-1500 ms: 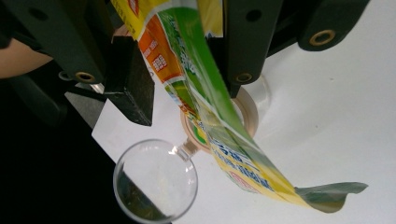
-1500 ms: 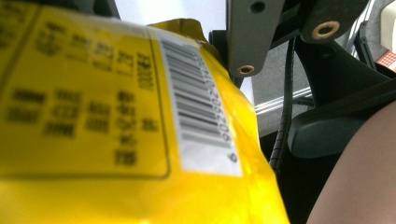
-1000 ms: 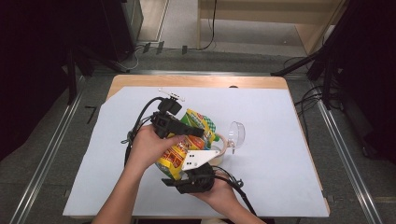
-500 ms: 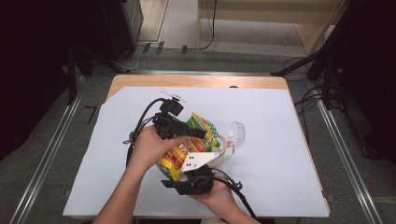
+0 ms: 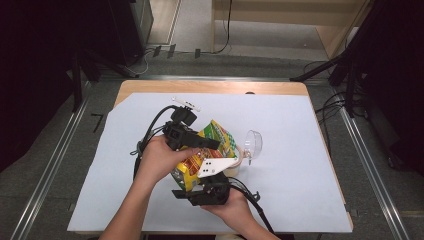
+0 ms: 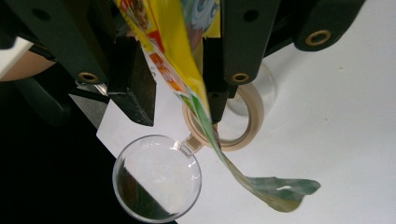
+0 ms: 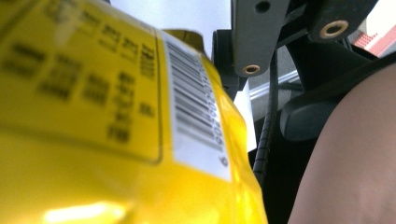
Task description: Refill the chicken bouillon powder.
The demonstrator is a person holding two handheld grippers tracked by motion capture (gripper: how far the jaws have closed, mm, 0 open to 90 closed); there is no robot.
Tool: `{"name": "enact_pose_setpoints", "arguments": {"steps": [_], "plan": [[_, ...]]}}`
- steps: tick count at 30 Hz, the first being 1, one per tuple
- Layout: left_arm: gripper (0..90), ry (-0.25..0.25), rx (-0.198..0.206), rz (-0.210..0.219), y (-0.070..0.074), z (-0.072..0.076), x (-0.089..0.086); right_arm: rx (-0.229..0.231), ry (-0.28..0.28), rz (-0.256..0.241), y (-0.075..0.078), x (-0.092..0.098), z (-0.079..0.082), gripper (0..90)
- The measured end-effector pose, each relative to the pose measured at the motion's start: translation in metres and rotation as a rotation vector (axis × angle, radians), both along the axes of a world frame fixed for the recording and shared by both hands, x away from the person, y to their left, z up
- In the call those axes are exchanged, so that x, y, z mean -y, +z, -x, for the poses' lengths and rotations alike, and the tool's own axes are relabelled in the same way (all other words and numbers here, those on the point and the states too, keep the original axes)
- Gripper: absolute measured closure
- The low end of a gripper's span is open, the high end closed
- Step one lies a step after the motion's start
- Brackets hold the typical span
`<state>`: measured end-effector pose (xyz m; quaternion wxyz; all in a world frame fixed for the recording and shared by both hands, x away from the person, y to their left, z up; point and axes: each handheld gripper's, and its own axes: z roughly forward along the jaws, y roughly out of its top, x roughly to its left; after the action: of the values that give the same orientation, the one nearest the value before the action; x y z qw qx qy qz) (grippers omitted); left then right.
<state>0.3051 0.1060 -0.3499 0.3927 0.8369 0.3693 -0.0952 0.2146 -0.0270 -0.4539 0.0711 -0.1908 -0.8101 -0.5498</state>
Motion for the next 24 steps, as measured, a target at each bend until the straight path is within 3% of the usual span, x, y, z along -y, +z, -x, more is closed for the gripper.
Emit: {"name": "enact_pose_setpoints", "arguments": {"steps": [2, 4, 8, 13, 15, 18, 24], "plan": [[68.1, 0.012, 0.012, 0.002, 0.0013, 0.0002, -0.0003, 0.032, 0.004, 0.015, 0.0004, -0.0010, 0.0008, 60.5], [68.5, 0.023, 0.016, -0.003, 0.0024, 0.0004, -0.0010, 0.092, 0.010, 0.059, 0.0021, -0.0041, 0.0041, 59.0], [68.8, 0.033, 0.022, -0.011, 0.0041, 0.0017, -0.0013, 0.124, -0.004, 0.078, 0.0027, -0.0052, 0.0046, 64.9], [66.6, 0.027, 0.024, 0.004, 0.0058, 0.0022, -0.0007, 0.120, -0.015, 0.069, 0.0036, -0.0046, 0.0044, 66.4], [64.5, 0.030, 0.011, 0.009, 0.0054, 0.0008, -0.0025, 0.097, -0.017, 0.053, 0.0040, -0.0043, 0.0040, 66.6], [62.5, 0.029, 0.006, 0.019, 0.0070, 0.0014, -0.0049, 0.106, -0.026, 0.045, 0.0042, -0.0049, 0.0036, 66.6], [59.9, 0.032, 0.016, 0.007, 0.0092, 0.0016, -0.0065, 0.070, -0.041, 0.018, 0.0056, -0.0031, -0.0004, 66.6]]}}
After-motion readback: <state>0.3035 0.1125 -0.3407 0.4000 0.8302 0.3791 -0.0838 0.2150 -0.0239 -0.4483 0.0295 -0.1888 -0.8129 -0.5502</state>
